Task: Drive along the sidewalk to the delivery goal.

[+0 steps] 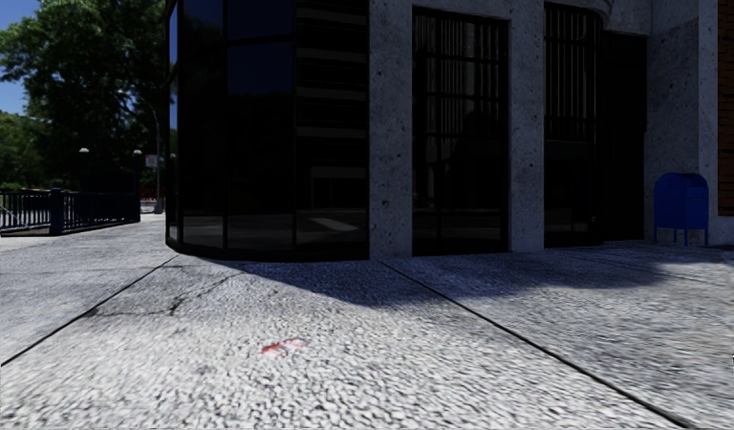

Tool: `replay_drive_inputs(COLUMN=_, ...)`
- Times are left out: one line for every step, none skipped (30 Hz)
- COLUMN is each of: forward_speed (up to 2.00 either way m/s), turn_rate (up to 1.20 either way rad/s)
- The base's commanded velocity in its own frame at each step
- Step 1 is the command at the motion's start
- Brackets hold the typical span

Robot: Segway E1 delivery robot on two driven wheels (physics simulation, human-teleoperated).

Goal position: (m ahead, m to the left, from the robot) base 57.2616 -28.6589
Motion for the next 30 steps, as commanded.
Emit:
replay_drive_inputs(forward_speed=1.37, turn_rate=-0.51)
replay_drive_inputs(forward_speed=1.33, turn_rate=-0.51)
replay_drive_inputs(forward_speed=1.33, turn_rate=-0.51)
replay_drive_inputs(forward_speed=1.3, turn_rate=-0.51)
replay_drive_inputs(forward_speed=1.3, turn_rate=-0.52)
replay_drive_inputs(forward_speed=1.3, turn_rate=-0.52)
replay_drive_inputs(forward_speed=1.3, turn_rate=-0.52)
replay_drive_inputs(forward_speed=1.3, turn_rate=-0.53)
replay_drive_inputs(forward_speed=1.3, turn_rate=-0.56)
replay_drive_inputs(forward_speed=1.3, turn_rate=-0.57)
replay_drive_inputs(forward_speed=1.3, turn_rate=-0.57)
replay_drive_inputs(forward_speed=1.3, turn_rate=-0.58)
replay_drive_inputs(forward_speed=1.3, turn_rate=-0.58)
replay_drive_inputs(forward_speed=1.3, turn_rate=-0.58)
replay_drive_inputs(forward_speed=1.3, turn_rate=-0.58)
replay_drive_inputs(forward_speed=1.3, turn_rate=-0.58)
replay_drive_inputs(forward_speed=1.3, turn_rate=-0.58)
replay_drive_inputs(forward_speed=1.3, turn_rate=-0.58)
replay_drive_inputs(forward_speed=1.3, turn_rate=-0.58)
replay_drive_inputs(forward_speed=1.3, turn_rate=-0.58)
replay_drive_inputs(forward_speed=1.3, turn_rate=-0.6)
replay_drive_inputs(forward_speed=1.3, turn_rate=-0.63)
replay_drive_inputs(forward_speed=1.3, turn_rate=-0.63)
replay_drive_inputs(forward_speed=1.3, turn_rate=-0.65)
replay_drive_inputs(forward_speed=1.3, turn_rate=-0.65)
replay_drive_inputs(forward_speed=1.3, turn_rate=-0.65)
replay_drive_inputs(forward_speed=1.3, turn_rate=-0.65)
replay_drive_inputs(forward_speed=1.3, turn_rate=-0.65)
replay_drive_inputs(forward_speed=1.3, turn_rate=-0.65)
replay_drive_inputs(forward_speed=1.3, turn_rate=-0.65)
